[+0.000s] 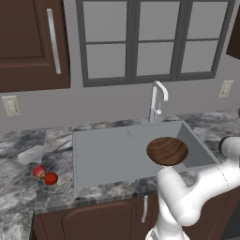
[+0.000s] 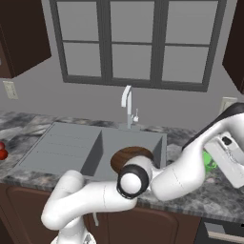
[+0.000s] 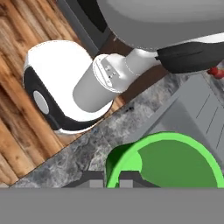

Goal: Remove the bell pepper and apple from the sink. Then move the bowl and cup from the counter to the sink for washing.

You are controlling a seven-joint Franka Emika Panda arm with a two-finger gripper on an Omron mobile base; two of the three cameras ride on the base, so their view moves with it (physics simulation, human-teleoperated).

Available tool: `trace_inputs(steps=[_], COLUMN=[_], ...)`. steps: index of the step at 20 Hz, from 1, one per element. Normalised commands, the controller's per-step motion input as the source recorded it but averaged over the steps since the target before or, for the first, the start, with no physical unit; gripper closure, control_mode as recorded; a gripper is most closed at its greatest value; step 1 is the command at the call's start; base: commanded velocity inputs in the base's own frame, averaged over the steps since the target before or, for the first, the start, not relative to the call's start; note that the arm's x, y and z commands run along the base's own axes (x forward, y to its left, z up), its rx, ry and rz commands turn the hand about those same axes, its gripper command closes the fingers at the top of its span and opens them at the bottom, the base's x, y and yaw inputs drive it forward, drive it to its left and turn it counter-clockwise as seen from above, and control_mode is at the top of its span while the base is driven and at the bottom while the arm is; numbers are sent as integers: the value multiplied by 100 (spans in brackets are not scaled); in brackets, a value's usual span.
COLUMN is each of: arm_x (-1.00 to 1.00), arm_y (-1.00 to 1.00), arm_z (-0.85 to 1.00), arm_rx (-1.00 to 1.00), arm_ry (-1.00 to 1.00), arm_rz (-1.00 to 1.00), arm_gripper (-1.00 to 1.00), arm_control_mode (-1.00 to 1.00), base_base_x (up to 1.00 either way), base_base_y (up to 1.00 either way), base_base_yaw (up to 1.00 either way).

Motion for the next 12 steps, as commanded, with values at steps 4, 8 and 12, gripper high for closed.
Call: trace_inputs(steps=[4,8,12], arm_x=[-4,0,-3], arm_y=[59,56,51], arm_z=[-28,-26,-30], arm_rx=[-28,-34,-34], arm_ry=[-30,-22,-17], arm_rz=[0,0,0], arm_gripper=[100,100,100], arm_control_mode=[-100,-100,-100], base_base_x=[0,0,0], base_base_y=[0,0,0], base_base_yaw=[0,0,0])
